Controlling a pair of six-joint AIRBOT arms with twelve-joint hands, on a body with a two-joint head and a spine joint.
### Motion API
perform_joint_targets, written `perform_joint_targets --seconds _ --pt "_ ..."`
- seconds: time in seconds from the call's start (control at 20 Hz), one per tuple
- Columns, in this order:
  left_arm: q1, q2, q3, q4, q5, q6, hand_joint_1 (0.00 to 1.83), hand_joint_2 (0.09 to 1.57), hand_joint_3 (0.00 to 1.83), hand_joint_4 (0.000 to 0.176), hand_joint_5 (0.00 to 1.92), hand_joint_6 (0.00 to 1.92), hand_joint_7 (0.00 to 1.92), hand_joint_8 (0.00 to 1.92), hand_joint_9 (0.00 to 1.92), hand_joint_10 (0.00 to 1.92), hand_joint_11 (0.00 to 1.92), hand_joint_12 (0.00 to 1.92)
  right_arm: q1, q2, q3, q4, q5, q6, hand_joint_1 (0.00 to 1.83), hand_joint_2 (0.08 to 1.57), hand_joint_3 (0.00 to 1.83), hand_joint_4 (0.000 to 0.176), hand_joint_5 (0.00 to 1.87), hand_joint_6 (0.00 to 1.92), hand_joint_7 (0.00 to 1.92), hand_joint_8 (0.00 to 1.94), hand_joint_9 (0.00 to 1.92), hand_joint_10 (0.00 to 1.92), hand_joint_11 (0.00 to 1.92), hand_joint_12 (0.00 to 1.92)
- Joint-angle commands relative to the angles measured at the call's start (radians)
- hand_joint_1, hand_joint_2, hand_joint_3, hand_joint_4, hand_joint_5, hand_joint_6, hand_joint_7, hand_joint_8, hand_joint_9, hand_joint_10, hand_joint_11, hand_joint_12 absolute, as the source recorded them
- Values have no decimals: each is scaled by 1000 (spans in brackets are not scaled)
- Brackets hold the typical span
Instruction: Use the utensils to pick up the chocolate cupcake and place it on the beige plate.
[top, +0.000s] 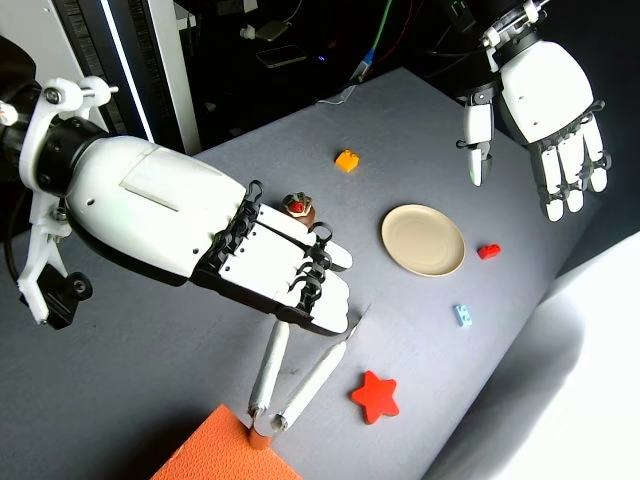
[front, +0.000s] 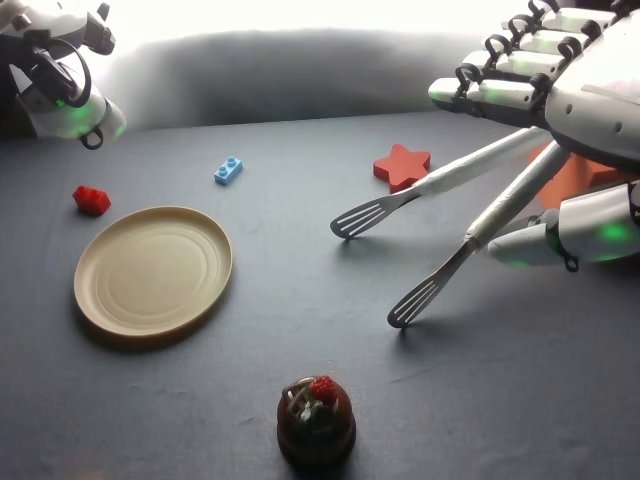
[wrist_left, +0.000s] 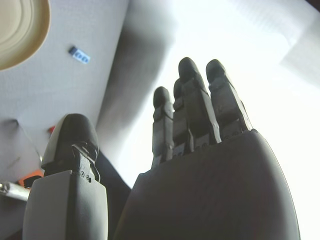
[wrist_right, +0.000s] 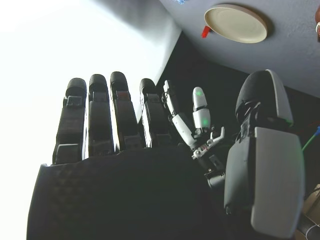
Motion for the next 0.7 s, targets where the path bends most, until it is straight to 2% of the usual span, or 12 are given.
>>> perform_joint_targets --seconds 0.0,0.05,0.1,0.2,0.25,0.35,0.4,0.5,0.65 --pt "-17 11 4 68 -21 13 232 982 132 0 163 65 163 55 125 78 3 352 18 3 -1 -20 53 -2 309 857 166 0 134 54 153 44 138 65 0 515" --pt "-16 11 5 68 -21 17 219 1050 6 0 176 3 181 4 154 10 0 381 18 3 -2 -20 53 -2 304 926 18 0 151 0 165 0 156 1 0 489" --pt "-16 11 5 68 -21 20 202 1051 2 0 187 4 191 4 168 8 0 409 18 3 -2 -20 53 -2 315 928 11 0 128 0 137 1 128 1 0 419" --pt "-16 10 7 68 -21 20 169 1047 1 0 201 4 205 4 189 8 0 487 18 3 -2 -20 54 -2 324 919 4 0 139 3 148 3 138 3 0 469" --pt "-15 10 6 68 -21 21 181 1042 0 0 213 6 215 5 198 8 0 522 18 3 -2 -20 54 -2 327 917 2 0 123 4 129 5 126 3 0 410" --pt "-15 10 4 68 -21 23 138 1054 2 0 175 1 181 1 162 1 0 420 18 4 -2 -20 55 -2 307 922 2 0 115 1 126 2 134 4 0 364" --pt "-15 10 3 68 -21 26 176 1050 0 0 179 3 190 5 163 2 0 405 18 4 -2 -20 55 -2 296 922 1 0 97 1 114 1 119 1 0 328" --pt "-15 10 6 68 -21 26 169 1042 0 0 187 3 194 2 176 3 0 456 19 0 0 -20 54 -7 290 914 0 0 99 3 110 3 106 2 0 308" --pt "-15 10 13 68 -21 27 132 1062 4 0 143 1 153 3 141 3 0 312 22 -40 20 -20 51 -51 274 912 0 0 79 0 96 0 94 0 0 300"
